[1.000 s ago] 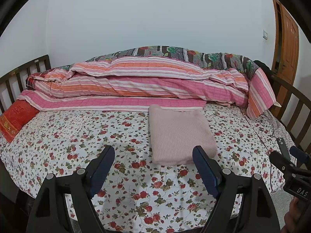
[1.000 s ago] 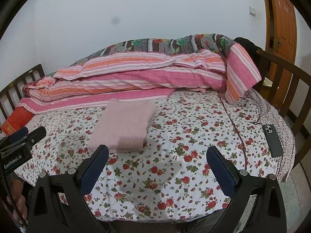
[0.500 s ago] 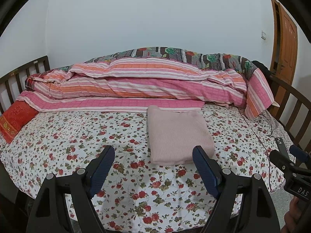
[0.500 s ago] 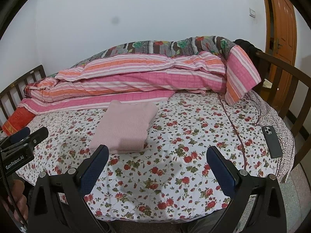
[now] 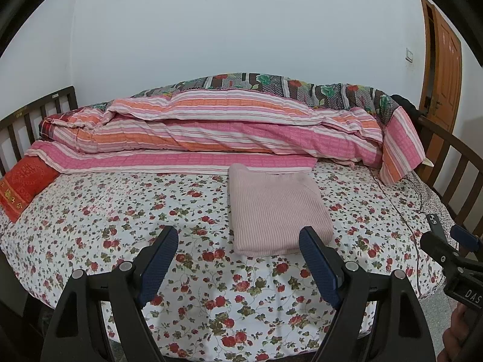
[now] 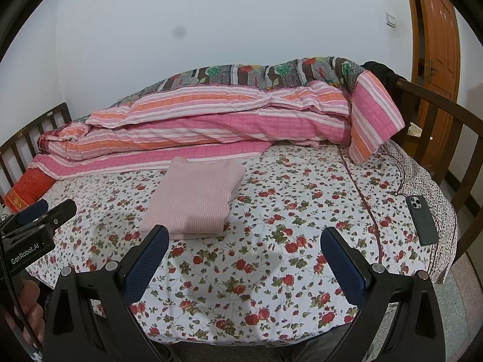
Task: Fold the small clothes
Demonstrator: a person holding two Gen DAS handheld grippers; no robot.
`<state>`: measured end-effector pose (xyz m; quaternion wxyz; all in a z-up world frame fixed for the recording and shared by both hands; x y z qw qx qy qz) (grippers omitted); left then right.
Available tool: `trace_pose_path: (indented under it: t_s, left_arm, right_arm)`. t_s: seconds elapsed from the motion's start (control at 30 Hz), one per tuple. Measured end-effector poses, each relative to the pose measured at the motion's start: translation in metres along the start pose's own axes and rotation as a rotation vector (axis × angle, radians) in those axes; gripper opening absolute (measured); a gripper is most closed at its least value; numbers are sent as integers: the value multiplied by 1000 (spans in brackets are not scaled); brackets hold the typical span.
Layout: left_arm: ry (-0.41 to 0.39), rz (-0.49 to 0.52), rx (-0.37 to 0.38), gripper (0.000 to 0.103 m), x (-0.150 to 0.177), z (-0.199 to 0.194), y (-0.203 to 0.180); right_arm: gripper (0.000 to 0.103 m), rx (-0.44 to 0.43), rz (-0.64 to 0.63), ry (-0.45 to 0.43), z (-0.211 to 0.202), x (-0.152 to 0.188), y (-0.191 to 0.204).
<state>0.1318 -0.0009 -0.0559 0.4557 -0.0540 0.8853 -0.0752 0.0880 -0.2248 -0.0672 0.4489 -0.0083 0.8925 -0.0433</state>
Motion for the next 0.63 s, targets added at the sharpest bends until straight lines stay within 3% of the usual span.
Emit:
trace_pose_path:
  t_s: [0.63]
  left_arm:
    - [-8,-7,11,81,0,-4,-5]
  right_arm:
    - [99,-1,-1,-8,-5,-2,4]
Point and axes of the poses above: each gripper's, at about its wrist camera, not at the fingertips, and z roughly the way its jaws point, y to its left, x to its underside, the point moved 9 cm from there along z, roughly the way its jaws point, and after that the axes turned 9 degrees about -z, right-handed, at the moved point
